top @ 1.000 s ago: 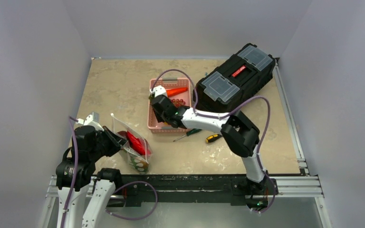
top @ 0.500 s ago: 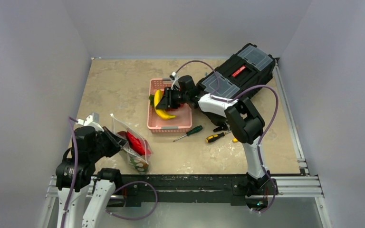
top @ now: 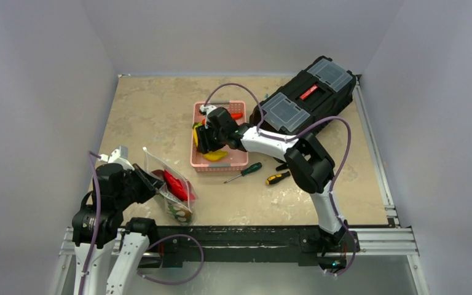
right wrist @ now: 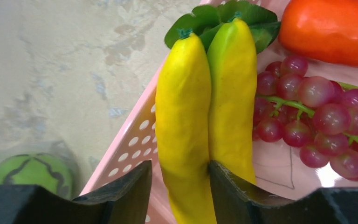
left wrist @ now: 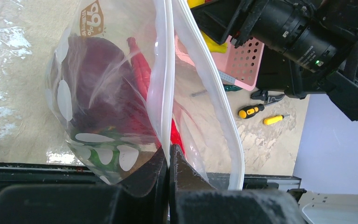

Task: Place the food in the zip-top bag and seal the zipper
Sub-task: Adjust the fake fruit in the bin.

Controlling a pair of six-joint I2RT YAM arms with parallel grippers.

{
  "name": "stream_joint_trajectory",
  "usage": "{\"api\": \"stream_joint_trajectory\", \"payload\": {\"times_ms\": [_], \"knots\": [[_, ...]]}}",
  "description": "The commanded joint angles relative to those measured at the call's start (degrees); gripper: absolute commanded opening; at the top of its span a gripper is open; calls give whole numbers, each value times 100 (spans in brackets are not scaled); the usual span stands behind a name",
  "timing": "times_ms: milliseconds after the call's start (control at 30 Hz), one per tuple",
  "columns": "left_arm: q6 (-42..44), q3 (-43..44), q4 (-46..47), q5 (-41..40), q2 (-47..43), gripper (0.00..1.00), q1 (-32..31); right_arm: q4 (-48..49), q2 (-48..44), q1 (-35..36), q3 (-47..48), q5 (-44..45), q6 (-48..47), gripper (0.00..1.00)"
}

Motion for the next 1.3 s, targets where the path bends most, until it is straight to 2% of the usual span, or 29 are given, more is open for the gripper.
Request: {"api": "stream_joint_trajectory", "payload": {"times_ms": [0, 233, 567, 767, 833, 967, 1167, 1267], "knots": [[91, 68, 109, 73, 41, 0, -6, -681, -132, 373, 289, 1711, -913, 51], [83, 75, 106, 67, 55, 0, -10, -708, -368, 659, 200, 2501, -1445, 58], [50, 40, 100, 86, 40, 0, -6, -835, -793, 712, 182, 2575, -1725, 67], [47, 41, 99, 85, 23, 0, -6, -1006, -718, 858, 201, 2594, -2286, 80], [48, 40, 86, 81, 10, 0, -6, -941, -715, 986, 78, 2758, -2723, 84], [48, 15, 85, 83, -3, 0, -7, -702, -700, 1061, -138, 2850, -3019, 89], [61, 54, 67, 94, -11, 0, -6, -657, -188, 1061, 52, 2802, -3220, 89], [82, 75, 8, 32, -36, 0, -6, -429, 29, 1061, 18, 3157, -3193, 88]]}}
